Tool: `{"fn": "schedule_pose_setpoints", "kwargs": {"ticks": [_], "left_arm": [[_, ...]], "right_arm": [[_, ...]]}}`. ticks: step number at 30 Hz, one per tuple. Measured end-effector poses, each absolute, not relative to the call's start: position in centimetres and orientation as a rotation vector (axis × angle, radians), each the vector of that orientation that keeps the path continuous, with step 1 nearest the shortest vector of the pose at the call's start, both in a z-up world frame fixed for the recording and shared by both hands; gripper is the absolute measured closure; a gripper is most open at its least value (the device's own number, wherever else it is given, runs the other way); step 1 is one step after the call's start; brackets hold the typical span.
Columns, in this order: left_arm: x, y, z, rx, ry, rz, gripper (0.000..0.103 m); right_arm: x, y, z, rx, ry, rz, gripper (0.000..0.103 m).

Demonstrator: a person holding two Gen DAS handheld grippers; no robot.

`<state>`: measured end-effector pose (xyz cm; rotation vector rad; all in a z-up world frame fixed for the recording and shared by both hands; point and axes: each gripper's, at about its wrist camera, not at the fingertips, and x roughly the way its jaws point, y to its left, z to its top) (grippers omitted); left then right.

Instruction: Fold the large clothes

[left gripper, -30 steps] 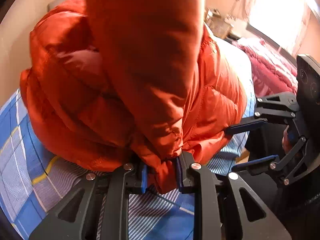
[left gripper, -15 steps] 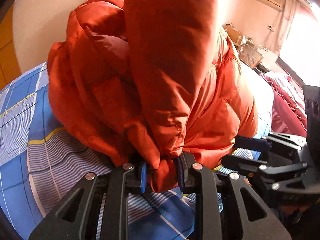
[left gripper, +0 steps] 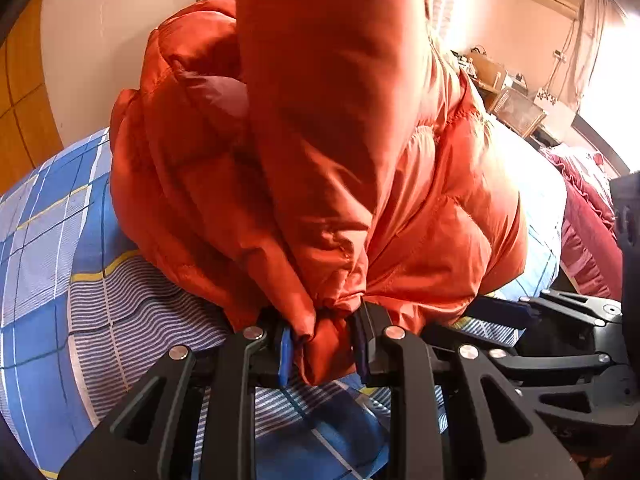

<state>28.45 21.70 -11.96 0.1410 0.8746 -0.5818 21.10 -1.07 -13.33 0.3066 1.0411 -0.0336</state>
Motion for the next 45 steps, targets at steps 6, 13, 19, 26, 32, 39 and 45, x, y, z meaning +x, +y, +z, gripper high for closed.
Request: {"fn": "schedule_pose_setpoints", "kwargs": {"ticks": [6, 13, 19, 26, 32, 39, 45], "left_arm": [[28.8, 21.1, -11.5, 0.169, 0.864, -0.603, 0.080], [28.0, 20.6, -11.2, 0.204, 0.821, -0.611, 0.080], [27.0, 20.8, -11.5, 0.187, 0.772, -0.595, 0.080], [25.9, 21.4, -11.8, 0.196, 0.710, -0.631, 0.080], [26.3, 21.4, -11.6, 0.256, 0.713, -0.701, 0.080], [26.3, 20.5, -11.3, 0.353, 0.722, -0.732, 0.080], [26.1, 20.0, -11.4, 0.364, 0.716, -0.745, 0.080]], "right_arm": [[21.9, -1.1, -12.3, 0.413, 1.115, -0.076, 0.058], [21.1, -0.8, -5.4, 0.533, 1.050, -0.009, 0.058], [26.0, -1.0, -3.2, 0.643, 0.931, -0.083, 0.058], [29.1, -2.4, -3.0, 0.695, 0.917, -0.129, 0.058], [30.0, -3.4, -3.1, 0.702, 0.896, -0.133, 0.058], [30.2, -5.2, -2.2, 0.721, 0.845, -0.138, 0.058], [31.3, -5.1, -2.0, 0.705, 0.827, -0.127, 0.058]]}}
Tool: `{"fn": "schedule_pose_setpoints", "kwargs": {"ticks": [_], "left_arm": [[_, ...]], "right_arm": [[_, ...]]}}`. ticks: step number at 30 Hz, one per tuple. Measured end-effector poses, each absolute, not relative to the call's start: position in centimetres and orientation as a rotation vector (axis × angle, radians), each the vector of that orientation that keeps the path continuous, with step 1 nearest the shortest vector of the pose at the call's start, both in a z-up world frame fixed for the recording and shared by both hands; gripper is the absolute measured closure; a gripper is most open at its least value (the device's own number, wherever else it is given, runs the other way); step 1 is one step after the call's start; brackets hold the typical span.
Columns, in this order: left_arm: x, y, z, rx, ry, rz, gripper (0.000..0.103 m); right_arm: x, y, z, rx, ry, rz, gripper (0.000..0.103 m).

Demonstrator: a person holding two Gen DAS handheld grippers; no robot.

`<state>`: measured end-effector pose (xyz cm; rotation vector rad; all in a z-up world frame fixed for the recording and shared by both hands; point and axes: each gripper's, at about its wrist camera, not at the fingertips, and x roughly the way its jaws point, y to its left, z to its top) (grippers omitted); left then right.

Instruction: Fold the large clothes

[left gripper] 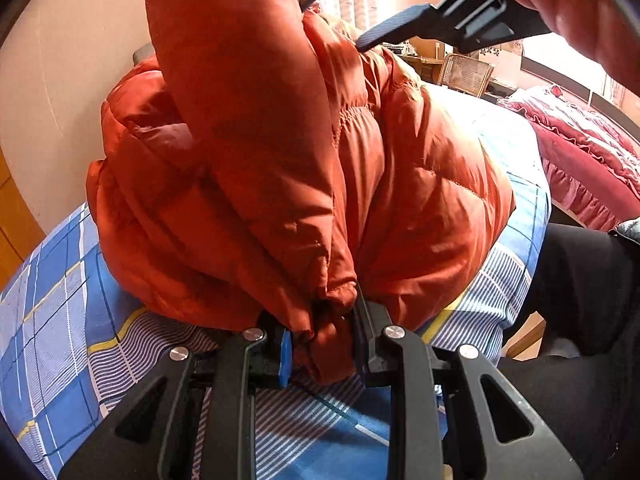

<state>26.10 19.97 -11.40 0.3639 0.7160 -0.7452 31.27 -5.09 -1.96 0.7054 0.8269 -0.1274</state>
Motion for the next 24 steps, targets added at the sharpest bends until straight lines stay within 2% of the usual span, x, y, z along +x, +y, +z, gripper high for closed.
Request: {"fn": "schedule_pose_setpoints", "kwargs": {"ticks": [15, 24], "left_arm": [[26.5, 20.7, -11.6, 0.404, 0.694, -0.784, 0.080], [26.7, 21.3, -11.7, 0.401, 0.693, -0.801, 0.080]], "right_arm": [[33.3, -4.4, -0.4, 0.624, 0.781, -0.143, 0.058], [38.1, -2.0, -4.8, 0.538, 0.945, -0.126, 0.058]]}}
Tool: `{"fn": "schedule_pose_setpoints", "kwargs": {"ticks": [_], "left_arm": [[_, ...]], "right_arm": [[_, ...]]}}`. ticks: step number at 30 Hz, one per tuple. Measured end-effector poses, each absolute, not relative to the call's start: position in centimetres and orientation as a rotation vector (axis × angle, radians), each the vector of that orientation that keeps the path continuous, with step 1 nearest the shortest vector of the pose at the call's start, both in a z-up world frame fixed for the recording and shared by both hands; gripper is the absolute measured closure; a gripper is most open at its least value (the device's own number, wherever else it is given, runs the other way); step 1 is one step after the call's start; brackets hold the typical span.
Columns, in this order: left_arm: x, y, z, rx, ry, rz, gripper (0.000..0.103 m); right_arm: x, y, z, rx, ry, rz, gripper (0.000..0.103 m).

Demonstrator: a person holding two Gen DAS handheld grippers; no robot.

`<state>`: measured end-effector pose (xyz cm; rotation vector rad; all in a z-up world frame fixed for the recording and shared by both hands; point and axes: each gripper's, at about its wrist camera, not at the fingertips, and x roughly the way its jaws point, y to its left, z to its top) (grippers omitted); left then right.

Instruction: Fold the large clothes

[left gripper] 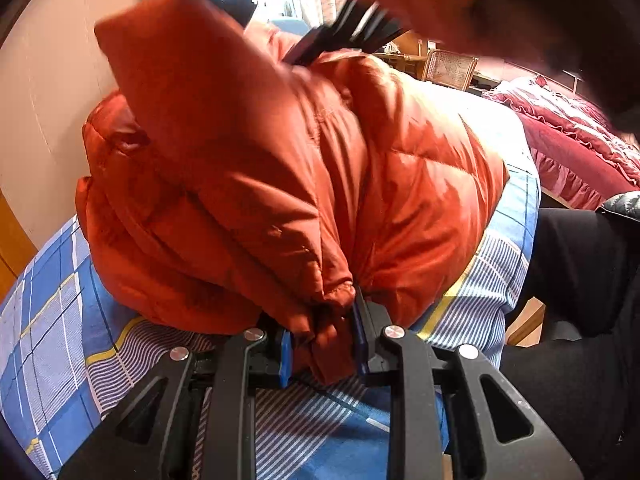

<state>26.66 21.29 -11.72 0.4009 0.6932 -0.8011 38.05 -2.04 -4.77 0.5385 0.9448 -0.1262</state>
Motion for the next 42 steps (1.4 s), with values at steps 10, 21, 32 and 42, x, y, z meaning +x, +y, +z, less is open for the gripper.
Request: {"fn": "schedule_pose_setpoints", "kwargs": {"ticks": [10, 21, 32, 42], "left_arm": [[26.9, 21.8, -11.9, 0.390, 0.709, -0.805, 0.081], [26.3, 21.4, -12.2, 0.424, 0.708, -0.804, 0.081], [26.4, 21.4, -12.5, 0.406, 0.734, -0.803, 0.081], [26.3, 21.7, -12.2, 0.363, 0.753, -0.764, 0.081]], "right_arm": [[41.0, -0.6, -8.6, 0.467, 1.074, -0.142, 0.058], [39.7, -3.0, -7.5, 0.571, 1.058, -0.107, 0.061], [38.5, -1.4, -7.7, 0.473, 1.067, -0.053, 0.061], [32.1, -3.2, -4.2, 0.369, 1.014, 0.001, 0.058]]}}
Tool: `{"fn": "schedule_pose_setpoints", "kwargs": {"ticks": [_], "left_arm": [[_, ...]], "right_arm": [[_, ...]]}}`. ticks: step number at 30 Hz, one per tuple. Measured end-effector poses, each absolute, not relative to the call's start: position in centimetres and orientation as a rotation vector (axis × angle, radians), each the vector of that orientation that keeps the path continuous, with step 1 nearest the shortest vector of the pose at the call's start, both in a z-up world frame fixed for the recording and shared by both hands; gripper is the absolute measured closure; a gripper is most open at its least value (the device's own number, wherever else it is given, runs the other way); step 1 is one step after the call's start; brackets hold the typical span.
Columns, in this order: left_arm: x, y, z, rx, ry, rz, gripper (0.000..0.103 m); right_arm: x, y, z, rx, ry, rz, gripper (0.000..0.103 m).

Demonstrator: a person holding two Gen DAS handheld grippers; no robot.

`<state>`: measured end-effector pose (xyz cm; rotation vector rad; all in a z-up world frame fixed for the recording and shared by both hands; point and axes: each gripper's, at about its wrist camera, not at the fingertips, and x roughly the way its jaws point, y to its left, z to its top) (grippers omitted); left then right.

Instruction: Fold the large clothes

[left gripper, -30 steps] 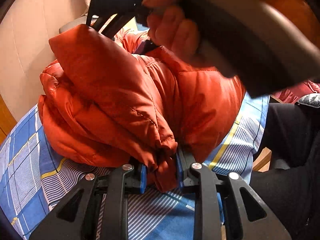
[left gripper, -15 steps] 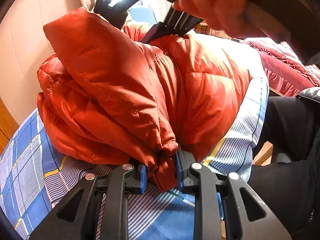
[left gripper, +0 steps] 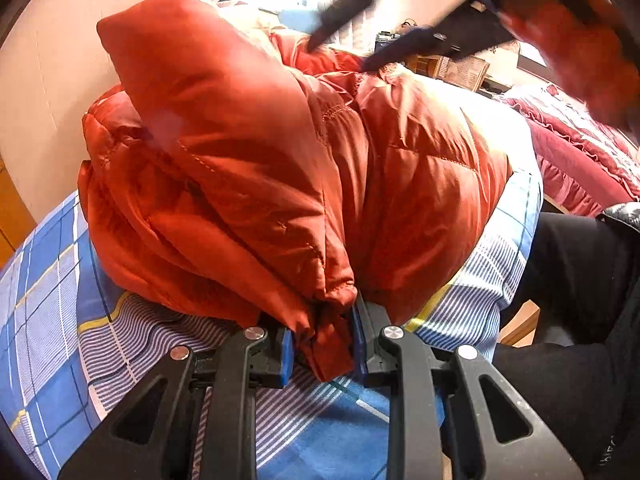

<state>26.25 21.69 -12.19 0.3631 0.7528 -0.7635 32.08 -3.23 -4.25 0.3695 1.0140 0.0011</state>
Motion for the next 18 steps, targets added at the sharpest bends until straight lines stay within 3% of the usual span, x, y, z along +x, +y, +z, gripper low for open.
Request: {"fn": "schedule_pose_setpoints", "kwargs": {"ticks": [5, 10, 18], "left_arm": [[26.0, 21.2, -11.9, 0.391, 0.761, -0.736, 0.081], [25.5, 20.7, -11.9, 0.381, 0.771, -0.686, 0.081], [24.8, 20.0, -12.5, 0.353, 0.765, -0.674, 0.081]], "right_arm": [[31.3, -2.9, -4.2, 0.178, 1.021, 0.089, 0.058], [28.3, -2.7, -3.6, -0.216, 0.921, 0.363, 0.058], [30.9, -4.7, -1.9, -0.485, 0.900, 0.623, 0.058]]}}
